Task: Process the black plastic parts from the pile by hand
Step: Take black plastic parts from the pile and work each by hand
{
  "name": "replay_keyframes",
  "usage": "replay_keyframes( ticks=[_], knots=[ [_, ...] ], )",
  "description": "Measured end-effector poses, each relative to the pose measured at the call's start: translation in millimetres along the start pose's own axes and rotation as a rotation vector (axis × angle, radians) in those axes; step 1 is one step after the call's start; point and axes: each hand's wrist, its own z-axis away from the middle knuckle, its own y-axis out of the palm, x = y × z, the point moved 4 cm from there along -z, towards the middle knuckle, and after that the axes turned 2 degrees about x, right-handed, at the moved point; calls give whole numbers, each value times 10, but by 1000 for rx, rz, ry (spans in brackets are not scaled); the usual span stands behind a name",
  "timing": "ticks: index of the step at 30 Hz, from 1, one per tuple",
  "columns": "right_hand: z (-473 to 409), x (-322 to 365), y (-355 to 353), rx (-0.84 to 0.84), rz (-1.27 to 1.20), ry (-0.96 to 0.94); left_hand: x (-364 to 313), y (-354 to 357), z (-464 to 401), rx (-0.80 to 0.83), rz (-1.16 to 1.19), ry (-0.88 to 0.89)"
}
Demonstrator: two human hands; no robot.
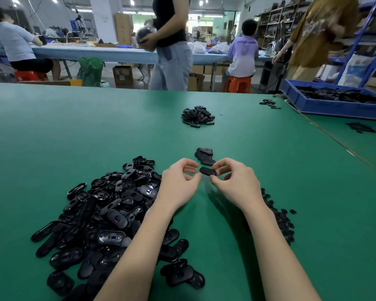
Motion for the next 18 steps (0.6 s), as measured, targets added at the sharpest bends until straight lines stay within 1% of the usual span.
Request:
replay_keyframes(
  ticks=[2, 4, 8, 12, 13, 16, 18],
  knots=[
    [-70, -4, -17, -59, 60, 9, -12, 16, 9, 24, -129, 59],
    [-192, 25, -2, -79, 106, 19, -10, 46, 26, 61, -213, 91],
    [-478, 134, 45, -68, 181, 23, -19, 75, 54, 98, -280, 120],
    [-638, 182, 106, 43, 314, 16, -30, 68, 72, 128, -329, 140],
    [-657, 208, 116, 68, 302, 12, -25, 74, 74, 139, -348, 145],
    [-723, 401, 127, 125, 164, -25, -43, 95, 90, 182, -427, 173],
    [-772, 602, 166, 243, 143, -62, -56, 123, 103, 227, -529, 190]
  ],
)
